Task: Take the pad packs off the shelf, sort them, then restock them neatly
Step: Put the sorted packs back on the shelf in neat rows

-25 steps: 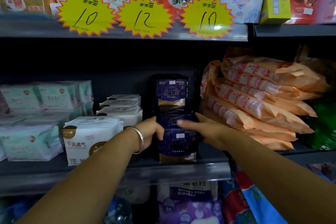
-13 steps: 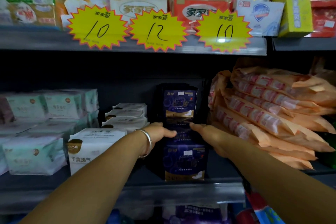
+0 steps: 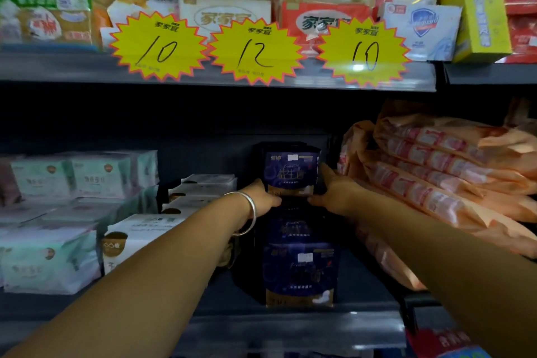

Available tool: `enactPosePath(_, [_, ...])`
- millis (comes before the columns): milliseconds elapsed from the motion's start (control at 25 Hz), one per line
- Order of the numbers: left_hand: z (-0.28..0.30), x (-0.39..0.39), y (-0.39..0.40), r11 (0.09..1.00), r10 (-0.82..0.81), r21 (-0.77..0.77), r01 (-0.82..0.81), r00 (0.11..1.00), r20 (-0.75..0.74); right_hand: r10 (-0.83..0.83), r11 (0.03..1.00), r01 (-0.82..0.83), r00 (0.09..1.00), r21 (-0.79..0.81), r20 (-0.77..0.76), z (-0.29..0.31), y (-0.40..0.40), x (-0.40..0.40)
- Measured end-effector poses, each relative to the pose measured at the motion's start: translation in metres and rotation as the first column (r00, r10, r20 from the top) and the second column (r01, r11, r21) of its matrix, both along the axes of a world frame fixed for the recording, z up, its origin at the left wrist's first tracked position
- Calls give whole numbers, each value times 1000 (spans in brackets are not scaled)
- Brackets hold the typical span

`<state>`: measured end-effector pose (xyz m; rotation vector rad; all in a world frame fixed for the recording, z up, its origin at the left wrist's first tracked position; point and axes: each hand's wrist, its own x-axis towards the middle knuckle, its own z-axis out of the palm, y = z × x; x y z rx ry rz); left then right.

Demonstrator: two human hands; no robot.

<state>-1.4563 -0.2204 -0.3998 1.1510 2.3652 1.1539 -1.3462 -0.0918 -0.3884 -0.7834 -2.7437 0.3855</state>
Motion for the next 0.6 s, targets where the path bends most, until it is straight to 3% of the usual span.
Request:
enactPosePath(200, [14, -30, 38, 996, -45, 83, 45, 999, -3, -31, 999, 31, 999, 21, 24, 44, 38, -35])
enactPosePath(400, [6, -69, 64, 999, 12, 38, -15, 996, 87, -29, 992, 37, 997, -118, 65, 41, 56, -71])
enactPosePath(600, [5, -79, 68, 993, 107, 37, -111, 989, 103, 11, 996, -8, 999, -84, 40, 39, 57, -89])
